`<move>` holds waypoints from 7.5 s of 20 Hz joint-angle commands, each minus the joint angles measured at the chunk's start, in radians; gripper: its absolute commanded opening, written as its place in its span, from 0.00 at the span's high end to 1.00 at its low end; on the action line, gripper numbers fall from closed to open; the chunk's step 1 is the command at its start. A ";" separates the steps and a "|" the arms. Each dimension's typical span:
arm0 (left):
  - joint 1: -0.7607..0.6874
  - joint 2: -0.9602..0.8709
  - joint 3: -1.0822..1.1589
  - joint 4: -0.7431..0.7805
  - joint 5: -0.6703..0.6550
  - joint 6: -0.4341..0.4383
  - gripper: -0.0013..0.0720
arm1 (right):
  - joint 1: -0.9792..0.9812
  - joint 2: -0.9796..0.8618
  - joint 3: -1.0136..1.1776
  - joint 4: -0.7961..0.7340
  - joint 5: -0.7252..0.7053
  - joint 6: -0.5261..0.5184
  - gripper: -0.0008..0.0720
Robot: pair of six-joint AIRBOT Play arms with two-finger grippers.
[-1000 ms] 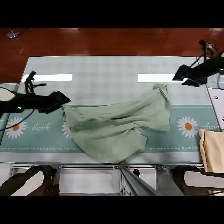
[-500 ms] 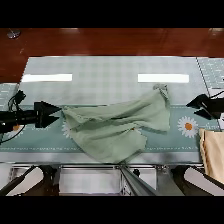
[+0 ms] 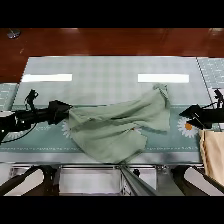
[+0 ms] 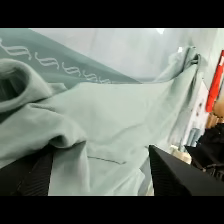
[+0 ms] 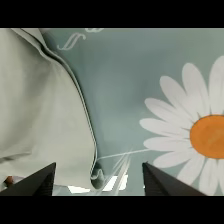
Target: Fold the shirts.
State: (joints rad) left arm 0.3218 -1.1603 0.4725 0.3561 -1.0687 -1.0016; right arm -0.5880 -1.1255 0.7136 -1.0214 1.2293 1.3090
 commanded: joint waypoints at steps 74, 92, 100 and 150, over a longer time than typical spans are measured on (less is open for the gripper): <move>-0.465 0.130 0.915 1.248 -0.013 -0.605 0.96 | 0.398 0.244 0.518 -0.023 0.034 0.090 0.95; -0.374 -0.534 1.040 0.993 0.311 -0.677 0.96 | 0.406 -0.773 0.983 0.181 -0.108 0.145 0.95; -0.298 -0.509 1.027 0.888 -0.175 -0.379 0.96 | 0.370 -0.704 0.980 0.077 0.192 0.087 0.95; 0.081 0.032 -0.156 0.424 -0.084 -0.229 0.03 | 0.121 0.158 -0.169 0.301 -0.108 -0.066 0.14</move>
State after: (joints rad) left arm 0.4274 -1.1271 0.3614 0.7982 -1.2308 -1.2827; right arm -0.4366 -0.9684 0.5098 -0.6952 1.1336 1.2068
